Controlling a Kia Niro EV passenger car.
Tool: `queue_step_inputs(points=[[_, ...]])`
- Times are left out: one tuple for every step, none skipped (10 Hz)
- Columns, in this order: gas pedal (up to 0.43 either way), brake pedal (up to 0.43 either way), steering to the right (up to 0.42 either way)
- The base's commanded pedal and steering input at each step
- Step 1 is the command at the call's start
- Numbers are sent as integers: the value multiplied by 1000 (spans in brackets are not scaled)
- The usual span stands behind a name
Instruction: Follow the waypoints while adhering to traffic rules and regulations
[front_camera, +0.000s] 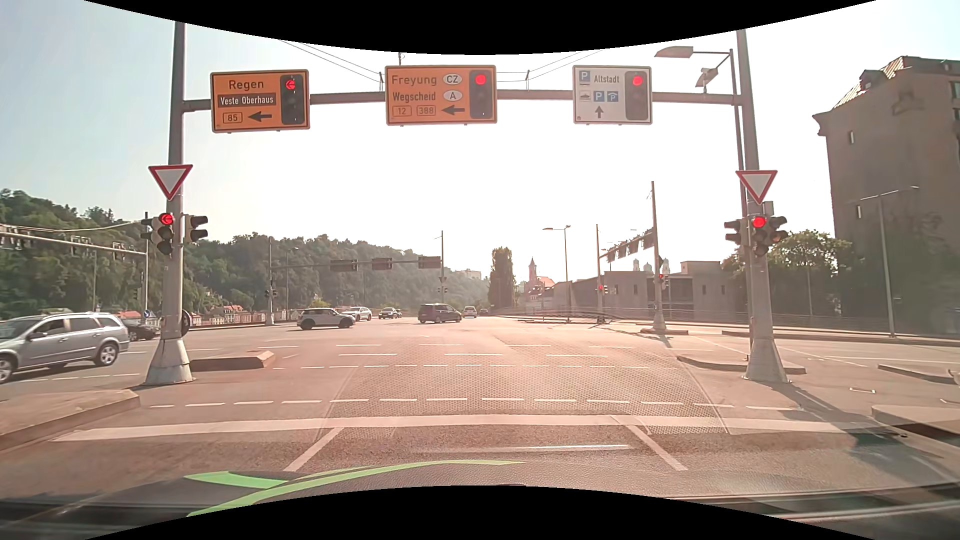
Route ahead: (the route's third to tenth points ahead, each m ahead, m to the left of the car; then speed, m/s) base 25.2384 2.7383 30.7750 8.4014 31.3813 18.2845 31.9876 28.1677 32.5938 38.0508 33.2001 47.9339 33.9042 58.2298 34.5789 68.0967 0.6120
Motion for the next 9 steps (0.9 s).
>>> queue_step_inputs(points=[[0,122,-3],[0,122,-2],[0,122,-2],[0,128,-2],[0,134,-2],[0,140,-2],[0,140,-3],[0,146,-2],[0,146,-2]])
